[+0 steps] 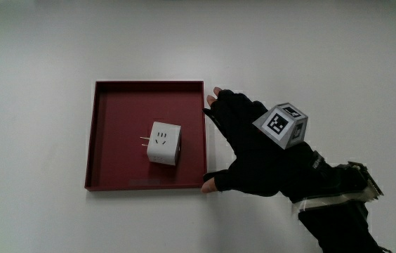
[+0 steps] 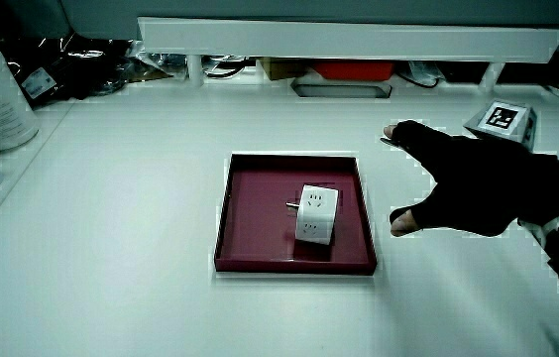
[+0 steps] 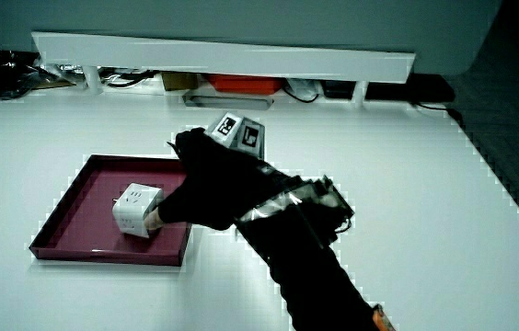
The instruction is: Pick socket
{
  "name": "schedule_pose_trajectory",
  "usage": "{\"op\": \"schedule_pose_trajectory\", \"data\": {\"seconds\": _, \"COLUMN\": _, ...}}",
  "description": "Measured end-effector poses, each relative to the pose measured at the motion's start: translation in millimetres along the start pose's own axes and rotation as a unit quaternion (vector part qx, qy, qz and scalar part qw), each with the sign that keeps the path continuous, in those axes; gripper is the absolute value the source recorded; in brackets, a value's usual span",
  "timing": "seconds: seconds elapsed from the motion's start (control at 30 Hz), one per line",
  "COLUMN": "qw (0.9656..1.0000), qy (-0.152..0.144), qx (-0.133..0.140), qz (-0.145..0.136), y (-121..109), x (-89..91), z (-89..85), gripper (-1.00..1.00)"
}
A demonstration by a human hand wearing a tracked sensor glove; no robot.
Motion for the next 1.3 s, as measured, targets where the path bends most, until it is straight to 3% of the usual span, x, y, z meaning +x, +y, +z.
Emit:
{"op": "schedule_pose_trajectory", "data": {"seconds": 0.27, "qw": 0.9975, "qy": 0.048, "qx": -0.05, "qz": -0.012, "y": 30, "x": 2.1, "z": -16.9, "gripper": 0.0}}
{"op": "schedule_pose_trajectory", "data": {"seconds": 0.33, "qw": 0.9998, "qy": 0.01, "qx": -0.019, "qz": 0.0, "y": 36, "x": -1.1, "z": -19.4, "gripper": 0.0}}
{"op": "schedule_pose_trajectory", "data": {"seconds": 0.4, "qw": 0.9998, "qy": 0.014, "qx": -0.012, "qz": -0.008, "y": 41, "x": -1.4, "z": -22.9, "gripper": 0.0}}
{"op": "schedule_pose_trajectory", "data": {"seconds": 0.53, "qw": 0.9987, "qy": 0.034, "qx": -0.034, "qz": -0.016, "y": 56, "x": 9.3, "z": -33.0, "gripper": 0.0}}
{"op": "schedule_pose_trajectory", "data": {"seconds": 0.8, "qw": 0.9972, "qy": 0.044, "qx": -0.045, "qz": -0.041, "y": 77, "x": 17.7, "z": -49.2, "gripper": 0.0}}
{"op": "schedule_pose_trajectory", "data": {"seconds": 1.13, "qw": 0.9969, "qy": 0.06, "qx": -0.032, "qz": -0.04, "y": 90, "x": 24.1, "z": -64.1, "gripper": 0.0}}
{"op": "schedule_pose_trajectory", "data": {"seconds": 1.17, "qw": 0.9966, "qy": 0.059, "qx": -0.03, "qz": -0.05, "y": 92, "x": 27.0, "z": -65.8, "gripper": 0.0}}
{"op": "schedule_pose_trajectory", "data": {"seconds": 1.3, "qw": 0.9963, "qy": 0.07, "qx": -0.027, "qz": -0.042, "y": 91, "x": 27.1, "z": -66.1, "gripper": 0.17}}
